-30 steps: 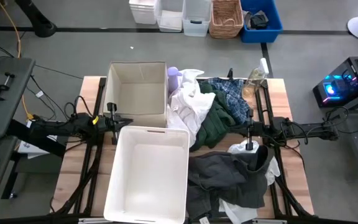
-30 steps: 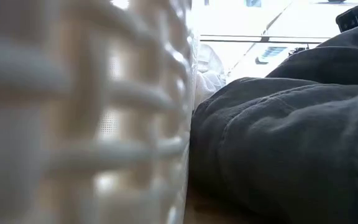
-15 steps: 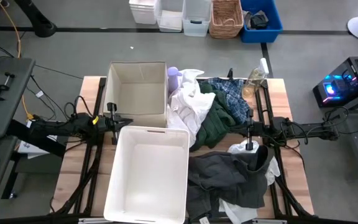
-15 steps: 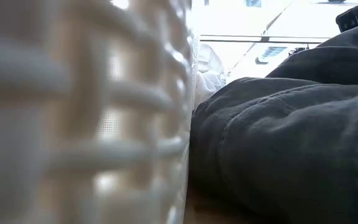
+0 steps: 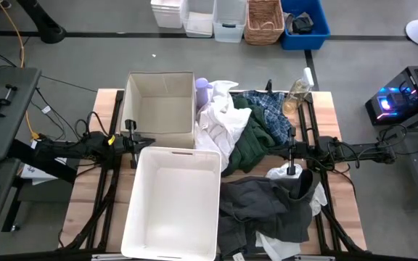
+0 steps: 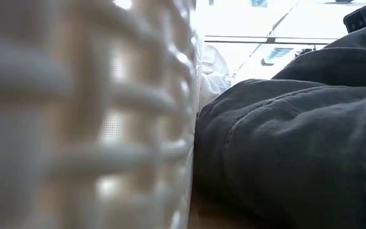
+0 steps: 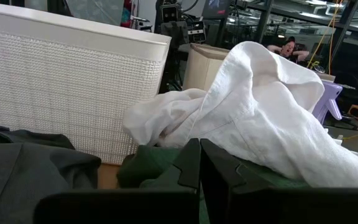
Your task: Sort clothes
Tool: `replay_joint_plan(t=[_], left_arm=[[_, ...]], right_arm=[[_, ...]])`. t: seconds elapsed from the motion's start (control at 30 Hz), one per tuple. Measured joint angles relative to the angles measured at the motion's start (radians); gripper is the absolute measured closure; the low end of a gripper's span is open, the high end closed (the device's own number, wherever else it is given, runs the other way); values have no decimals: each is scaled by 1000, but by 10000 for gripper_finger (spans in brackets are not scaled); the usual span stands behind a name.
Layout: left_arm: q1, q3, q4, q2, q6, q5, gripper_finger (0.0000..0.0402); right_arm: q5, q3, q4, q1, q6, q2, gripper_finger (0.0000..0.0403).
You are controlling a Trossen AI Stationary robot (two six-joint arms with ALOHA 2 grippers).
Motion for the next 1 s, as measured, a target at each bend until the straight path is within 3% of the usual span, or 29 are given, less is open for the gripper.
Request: replay_joint_plan(t=[0.7, 0.77, 0.83, 0.9, 1.0], left_arm=[[0, 0, 10, 0, -21, 4, 401], [0, 0, 50, 0, -198, 40, 401], [0, -1, 184, 2, -485, 112, 401], [-1, 2, 334, 17, -720, 106, 401], [0, 37, 454, 74, -794, -7, 401]], right_arm=[[0, 0, 0, 0, 0, 0, 402], [0, 0, 0, 0, 0, 0, 402], [0, 0, 0, 0, 0, 0, 402], [0, 0, 0, 0, 0, 0, 402], [0, 0, 0, 0, 0, 0, 402]])
